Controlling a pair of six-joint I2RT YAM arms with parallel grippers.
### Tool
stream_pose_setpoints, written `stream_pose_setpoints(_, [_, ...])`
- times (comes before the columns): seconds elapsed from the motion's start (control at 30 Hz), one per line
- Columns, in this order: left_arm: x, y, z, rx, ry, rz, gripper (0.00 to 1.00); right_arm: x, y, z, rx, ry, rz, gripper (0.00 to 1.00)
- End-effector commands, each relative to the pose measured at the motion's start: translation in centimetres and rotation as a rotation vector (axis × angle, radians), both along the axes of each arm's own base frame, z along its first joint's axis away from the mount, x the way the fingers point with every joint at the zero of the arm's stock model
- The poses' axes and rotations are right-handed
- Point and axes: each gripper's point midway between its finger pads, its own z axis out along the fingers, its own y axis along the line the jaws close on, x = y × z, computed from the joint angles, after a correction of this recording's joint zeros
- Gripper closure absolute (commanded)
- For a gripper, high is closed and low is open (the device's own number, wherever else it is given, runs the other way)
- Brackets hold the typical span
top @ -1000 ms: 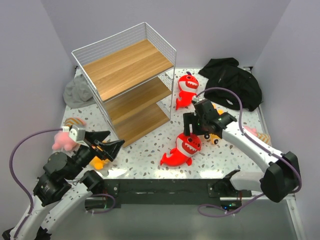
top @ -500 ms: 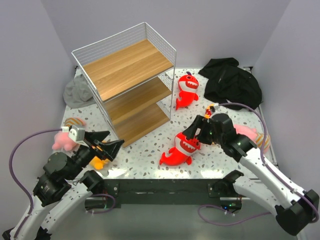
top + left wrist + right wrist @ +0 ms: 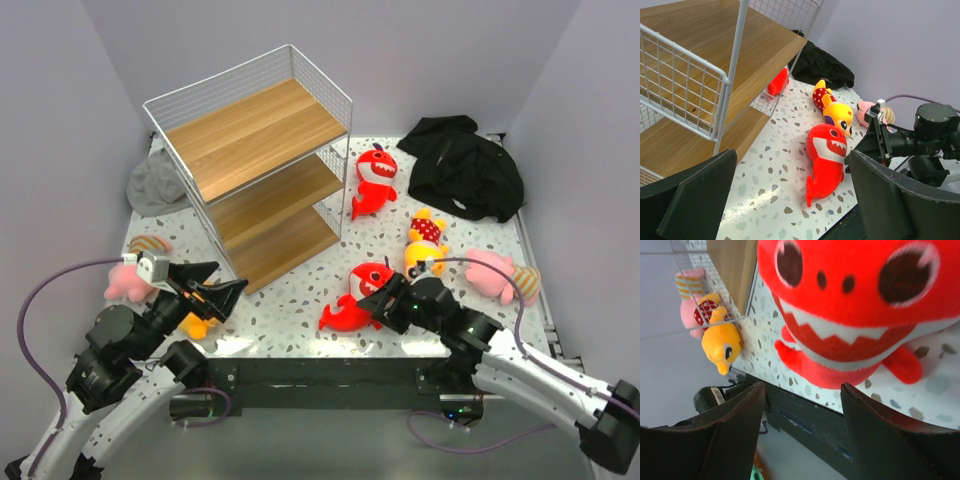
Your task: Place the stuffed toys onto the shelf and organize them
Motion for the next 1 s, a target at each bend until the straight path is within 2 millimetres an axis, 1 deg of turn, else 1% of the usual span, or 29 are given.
stream_pose_setpoints(0.0, [0.3, -0.1, 0.4, -0.019, -0.002, 0.01, 0.0, -0.8, 2.9, 0.7, 0.058, 0.017, -0.053, 0.35])
stream_pose_setpoints(0.03, [0.3, -0.1, 0.4, -0.019, -0.002, 0.01, 0.0, -0.9, 3.4, 0.4, 0.055, 0.039, -0.076, 0.35])
stream_pose_setpoints(0.1, [0.3, 0.0, 0.4, -0.02, -0.001, 0.014, 0.0, -1.9, 4.3, -0.5, 0.023, 0.041, -0.078, 0.35])
stream_pose_setpoints(0.13, [0.3, 0.0, 0.4, -0.02, -0.001, 0.014, 0.0, -2.1, 4.8, -1.4, 0.009, 0.07, -0.094, 0.34])
stream_pose_setpoints(0.2, [0.3, 0.0, 0.4, -0.019, 0.0, 0.014, 0.0, -2.7, 5.5, -2.2, 0.005, 0.091, -0.093, 0.34])
stream_pose_setpoints(0.27, [0.3, 0.0, 0.4, -0.019, 0.0, 0.013, 0.0, -2.7, 6.5, -2.8, -0.002, 0.097, -0.083, 0.34])
stream_pose_setpoints(0.33, [0.3, 0.0, 0.4, -0.019, 0.0, 0.013, 0.0, -2.5, 6.7, -2.8, -0.023, 0.087, -0.087, 0.34])
stream_pose_setpoints(0.43, [0.2, 0.0, 0.4, -0.018, 0.001, 0.01, 0.0, -2.0, 6.2, -3.1, -0.051, 0.077, -0.121, 0.33])
stream_pose_setpoints(0.53, [0.2, 0.0, 0.4, -0.019, -0.002, 0.008, 0.0, -1.5, 6.2, -2.7, -0.02, 0.059, -0.147, 0.33])
stream_pose_setpoints(0.6, [0.2, 0.0, 0.4, -0.019, -0.002, 0.008, 0.0, -1.2, 6.2, -1.9, 0.006, 0.038, -0.157, 0.33])
stream_pose_setpoints(0.7, [0.2, 0.0, 0.5, -0.021, -0.004, 0.008, 0.0, -0.7, 5.6, -1.6, -0.009, 0.024, -0.193, 0.33])
stream_pose_setpoints(0.8, [0.1, 0.1, 0.6, -0.025, -0.009, 0.008, 0.0, -0.5, 5.1, -2.4, -0.017, 0.038, -0.226, 0.33])
stream_pose_setpoints(0.83, [0.0, 0.1, 0.6, -0.026, -0.008, 0.008, 0.0, -0.7, 4.8, -3.2, -0.033, 0.045, -0.226, 0.34])
stream_pose_setpoints(0.97, [0.1, 0.1, 0.5, -0.025, -0.007, 0.01, 0.0, -0.8, 4.3, -4.7, -0.078, 0.059, -0.237, 0.34])
